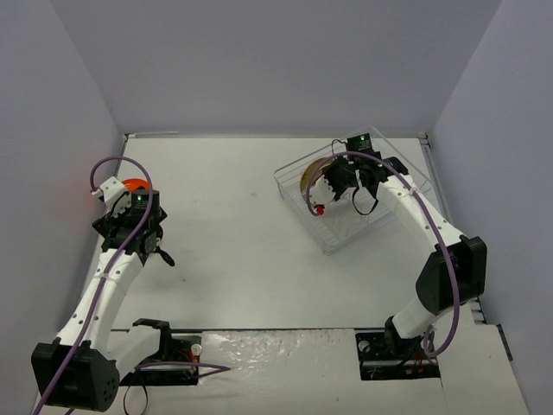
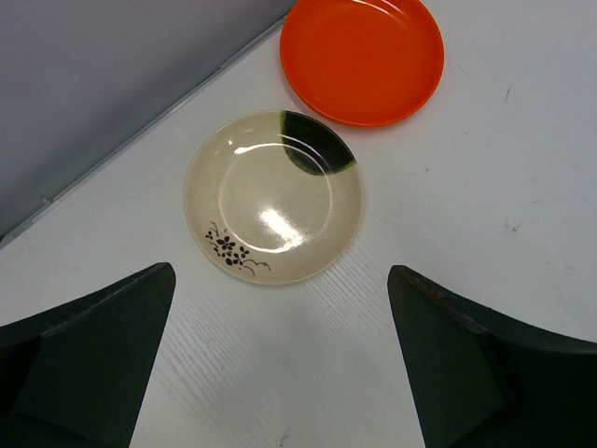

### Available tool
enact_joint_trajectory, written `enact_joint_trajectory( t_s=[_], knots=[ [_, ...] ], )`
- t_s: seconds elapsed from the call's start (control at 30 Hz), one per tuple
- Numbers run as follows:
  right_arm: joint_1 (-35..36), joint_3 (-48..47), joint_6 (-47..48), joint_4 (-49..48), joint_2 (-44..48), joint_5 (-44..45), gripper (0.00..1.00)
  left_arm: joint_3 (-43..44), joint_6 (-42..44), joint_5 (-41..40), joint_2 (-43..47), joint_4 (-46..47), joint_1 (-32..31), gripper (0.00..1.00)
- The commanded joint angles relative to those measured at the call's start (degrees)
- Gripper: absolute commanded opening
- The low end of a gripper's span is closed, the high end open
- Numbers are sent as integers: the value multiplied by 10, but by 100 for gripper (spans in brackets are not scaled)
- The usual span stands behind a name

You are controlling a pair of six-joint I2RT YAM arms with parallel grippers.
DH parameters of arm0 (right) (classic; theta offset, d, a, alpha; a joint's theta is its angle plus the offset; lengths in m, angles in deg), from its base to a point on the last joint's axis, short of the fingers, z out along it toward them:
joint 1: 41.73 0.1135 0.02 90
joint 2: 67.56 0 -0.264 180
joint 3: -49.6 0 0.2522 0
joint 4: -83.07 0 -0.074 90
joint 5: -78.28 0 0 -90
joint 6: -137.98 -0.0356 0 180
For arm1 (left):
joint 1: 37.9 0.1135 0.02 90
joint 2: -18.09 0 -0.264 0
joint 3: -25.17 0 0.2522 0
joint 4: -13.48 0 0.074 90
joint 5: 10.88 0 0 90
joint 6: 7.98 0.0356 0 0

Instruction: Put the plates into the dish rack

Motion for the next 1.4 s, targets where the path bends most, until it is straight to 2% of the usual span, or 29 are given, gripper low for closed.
enact_joint_trajectory(
  t_s=[0.0, 0.17, 0.33, 0.63, 1.07, 1.37],
  knots=[
    [-4, 10, 58, 1, 2, 3, 0, 38, -8, -14, 8, 3, 3, 97],
    [-16, 3, 37, -101, 10, 19, 0, 42, -9, -11, 5, 0, 3, 97],
    [-27, -37, 43, -90, 20, 42, 0, 45, -12, -15, 6, -4, 3, 97],
    [-27, -73, 65, -46, 19, 30, 0, 54, -13, -13, -10, -2, 3, 97],
    [-23, -57, 88, 0, -6, 13, 0, 57, -13, -16, -18, -4, 3, 97],
    [-16, -30, 83, -30, -20, 19, 0, 63, -13, -14, -27, -8, 3, 97]
  ],
)
